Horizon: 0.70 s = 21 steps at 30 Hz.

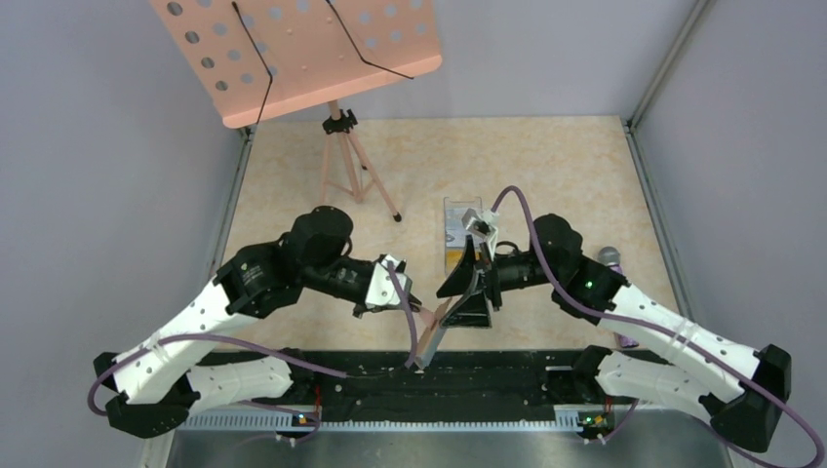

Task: Put the credit cards into the card holder
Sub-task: Open the card holder at the center of the board.

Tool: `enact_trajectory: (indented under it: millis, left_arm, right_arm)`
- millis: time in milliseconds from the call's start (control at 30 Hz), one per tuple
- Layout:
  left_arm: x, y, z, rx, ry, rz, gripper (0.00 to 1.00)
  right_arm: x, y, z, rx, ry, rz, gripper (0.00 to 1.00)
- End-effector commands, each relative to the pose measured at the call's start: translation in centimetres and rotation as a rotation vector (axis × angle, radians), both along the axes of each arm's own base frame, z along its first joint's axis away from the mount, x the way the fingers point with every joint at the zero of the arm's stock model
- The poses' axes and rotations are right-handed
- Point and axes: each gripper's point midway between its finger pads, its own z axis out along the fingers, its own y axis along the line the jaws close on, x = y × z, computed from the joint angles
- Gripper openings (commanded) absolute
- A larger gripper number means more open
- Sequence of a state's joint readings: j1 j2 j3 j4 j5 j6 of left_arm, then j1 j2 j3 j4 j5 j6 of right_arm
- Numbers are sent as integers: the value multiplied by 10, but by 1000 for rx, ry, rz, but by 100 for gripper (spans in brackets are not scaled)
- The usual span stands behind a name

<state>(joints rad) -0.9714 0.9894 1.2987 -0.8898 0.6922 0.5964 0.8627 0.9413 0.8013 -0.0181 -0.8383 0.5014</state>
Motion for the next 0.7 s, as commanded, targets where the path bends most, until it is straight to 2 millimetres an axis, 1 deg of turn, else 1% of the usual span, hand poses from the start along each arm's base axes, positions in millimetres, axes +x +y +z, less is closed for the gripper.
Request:
enact_trajectory:
  millis: [0,200,300,400,500,600,667]
  left_arm:
    - [10,-3,29,-127,-66,70,0]
    - [16,-8,33,-142,-21,127,0]
    - [19,-14,36,-160,11,148,0]
    - [20,-19,39,-179,34,156,0]
    - [22,-25,39,-189,64,161,0]
    - [24,-30,37,-185,89,170,0]
    - [26,-33,36,-182,105,177,0]
  right_arm:
    - [-13,-12,-5,-15,-7,13,88]
    - [-17,-17,5,26,-1,-3,85]
    - [-16,-16,2,24,18,-15,81]
    - [-6,-17,-5,-9,30,-92,75]
    - [7,-19,-6,-24,25,-184,69]
    - [14,-21,-4,-22,19,-233,58]
    - [16,-21,-5,-29,19,-249,55]
